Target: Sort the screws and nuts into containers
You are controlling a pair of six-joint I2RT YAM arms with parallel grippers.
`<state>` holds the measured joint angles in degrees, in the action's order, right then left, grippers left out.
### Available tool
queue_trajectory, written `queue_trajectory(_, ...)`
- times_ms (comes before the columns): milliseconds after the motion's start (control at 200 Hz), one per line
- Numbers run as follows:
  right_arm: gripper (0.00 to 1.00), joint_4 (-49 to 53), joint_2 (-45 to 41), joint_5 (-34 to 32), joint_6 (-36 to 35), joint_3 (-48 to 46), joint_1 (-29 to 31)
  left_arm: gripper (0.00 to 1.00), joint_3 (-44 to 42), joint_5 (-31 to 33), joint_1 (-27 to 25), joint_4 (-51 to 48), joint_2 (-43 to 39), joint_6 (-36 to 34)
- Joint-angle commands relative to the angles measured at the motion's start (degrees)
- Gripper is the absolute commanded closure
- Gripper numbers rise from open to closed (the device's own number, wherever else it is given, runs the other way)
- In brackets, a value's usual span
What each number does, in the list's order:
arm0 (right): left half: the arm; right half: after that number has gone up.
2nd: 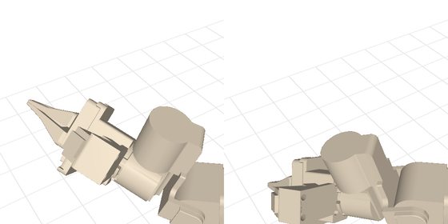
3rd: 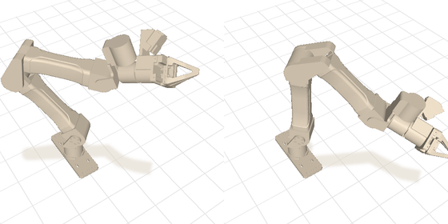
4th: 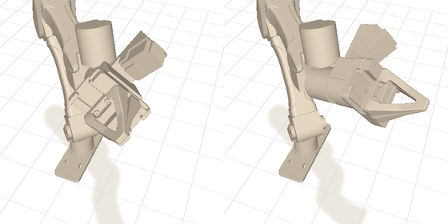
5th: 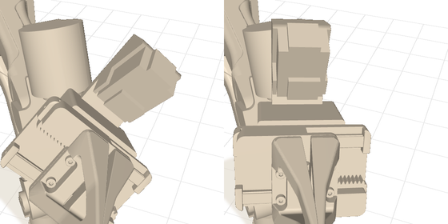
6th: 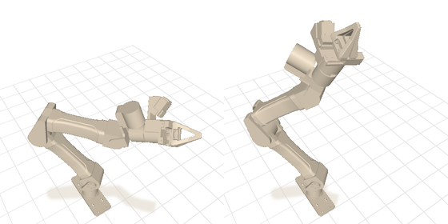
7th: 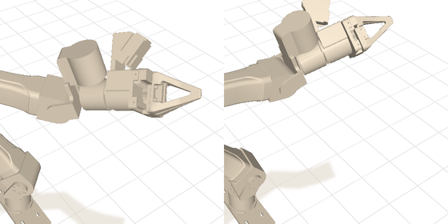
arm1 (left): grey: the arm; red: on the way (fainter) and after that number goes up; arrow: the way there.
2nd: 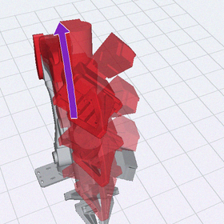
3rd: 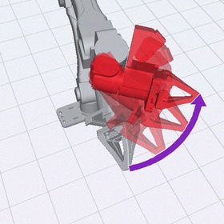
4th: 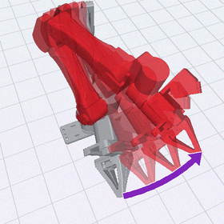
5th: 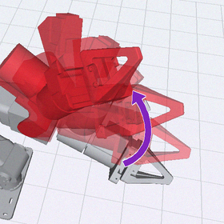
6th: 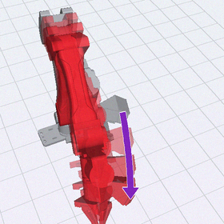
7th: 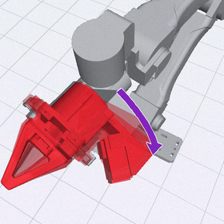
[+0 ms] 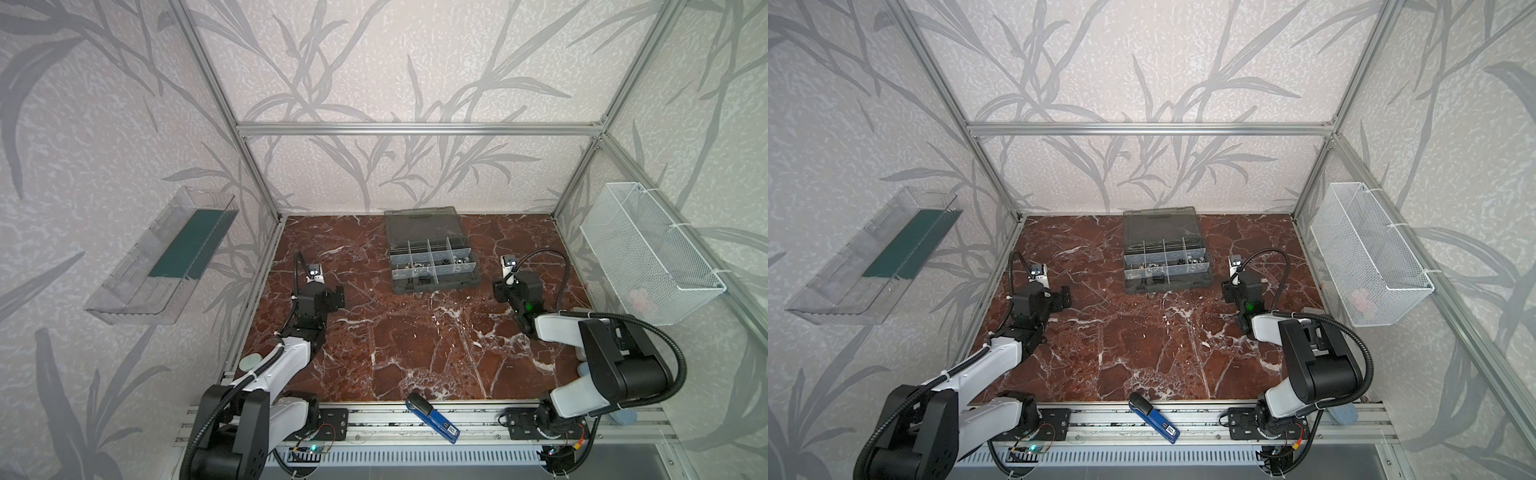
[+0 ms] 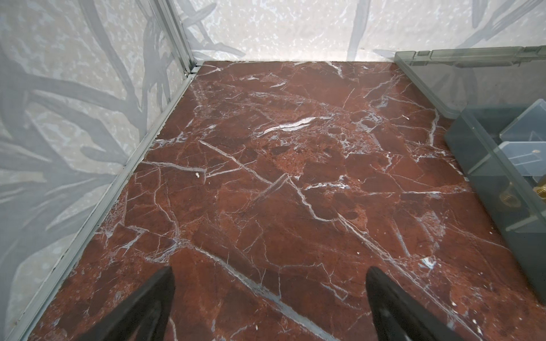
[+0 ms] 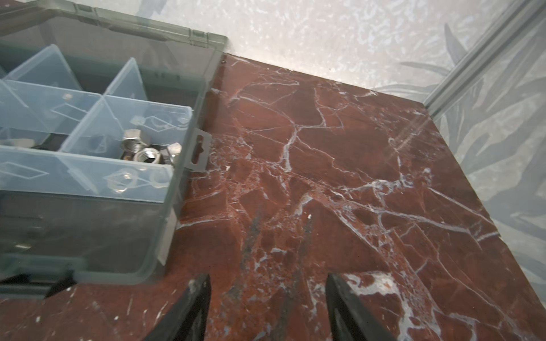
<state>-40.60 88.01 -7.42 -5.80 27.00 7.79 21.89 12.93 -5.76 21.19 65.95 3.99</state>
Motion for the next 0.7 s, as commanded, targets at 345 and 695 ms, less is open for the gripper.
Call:
queue_trajectory(345,0.34,-13.10,1.36,1.20,3.09,-4.89,-1.81,0.00,-2.74,0.26,1.89,26.48,12.70,-4.32)
queue_trajectory(695,0.19,-16.84,2.84,1.53,2.87,-6.20,-1.80,0.00,-8.12,0.24,2.76,48.09,24.12,-4.92)
